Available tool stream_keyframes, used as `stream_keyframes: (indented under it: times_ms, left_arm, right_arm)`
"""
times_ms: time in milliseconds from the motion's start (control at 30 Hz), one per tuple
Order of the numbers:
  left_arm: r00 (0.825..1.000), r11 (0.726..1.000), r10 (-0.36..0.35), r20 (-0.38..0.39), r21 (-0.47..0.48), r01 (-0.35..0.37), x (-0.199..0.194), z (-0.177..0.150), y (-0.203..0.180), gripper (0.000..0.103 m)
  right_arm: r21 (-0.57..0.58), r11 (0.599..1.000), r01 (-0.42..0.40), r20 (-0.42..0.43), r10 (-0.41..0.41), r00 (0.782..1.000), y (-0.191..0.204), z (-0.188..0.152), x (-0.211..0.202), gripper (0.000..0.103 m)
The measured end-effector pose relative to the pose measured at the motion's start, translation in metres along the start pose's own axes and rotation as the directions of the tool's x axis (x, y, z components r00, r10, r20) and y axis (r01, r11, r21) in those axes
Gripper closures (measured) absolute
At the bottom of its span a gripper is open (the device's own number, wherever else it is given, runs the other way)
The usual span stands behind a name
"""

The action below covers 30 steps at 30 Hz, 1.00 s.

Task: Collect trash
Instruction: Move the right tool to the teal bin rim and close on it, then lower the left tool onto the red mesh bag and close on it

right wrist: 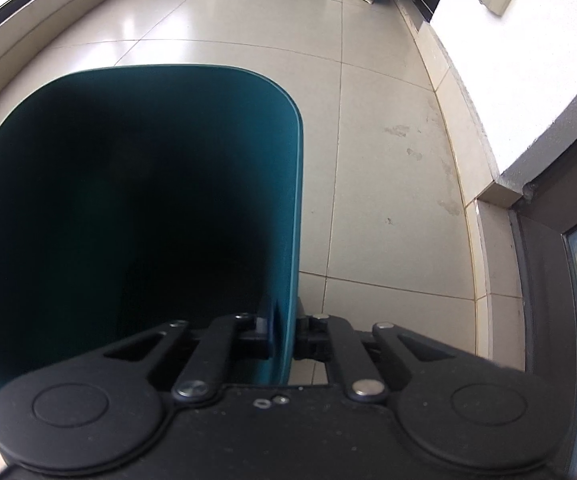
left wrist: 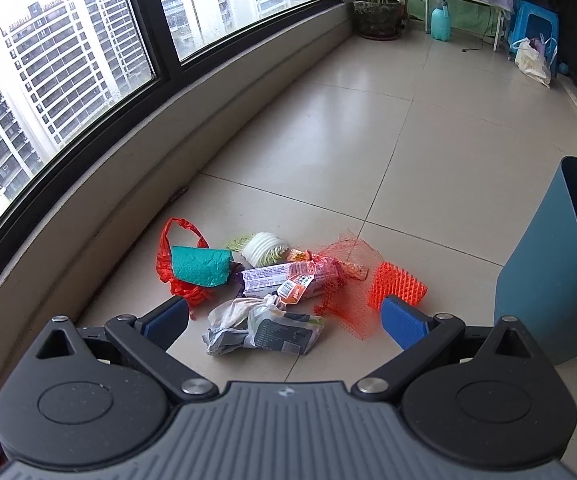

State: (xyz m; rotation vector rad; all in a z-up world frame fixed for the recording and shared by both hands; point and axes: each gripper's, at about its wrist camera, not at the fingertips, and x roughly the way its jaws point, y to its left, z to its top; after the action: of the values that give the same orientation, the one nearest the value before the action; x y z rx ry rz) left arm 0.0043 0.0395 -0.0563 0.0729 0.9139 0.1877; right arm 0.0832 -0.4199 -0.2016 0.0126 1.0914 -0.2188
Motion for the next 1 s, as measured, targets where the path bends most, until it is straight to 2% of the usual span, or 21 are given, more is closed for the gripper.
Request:
stream_keyframes:
  times_ms: [200,400,633,1000]
  left_arm:
    - [1.000,1.000,-0.014,0.007,0.005,0.014,0.009,0.007,0.004,0.000]
    - [1.000,0.999,-0.003,0.024,0.034,0.002,0.013,0.012,0.003,0.000]
    - [0.998,0.997,-0.053,0.029,0.065,0.051,0.029,0.019,0.014,0.000]
    - [0.994,0.992,-0.107,0.022,0.076,0.105,0.083,0.024,0.047,0.000]
  right_arm:
    - [-0.052,0.999,0.002,0.025,-0.001,1.000,0.015,0.000,-0.010,0.098]
    - [-0.144,0.989,0.044,0.056,-0.036,0.998,0.047,0.003,-0.025,0.098]
    - [-0.247,0.964,0.099,0.098,-0.077,0.992,0.094,0.006,-0.045,0.096]
    - [-0.359,0.918,0.167,0.143,-0.122,0.982,0.162,0.008,-0.062,0.097]
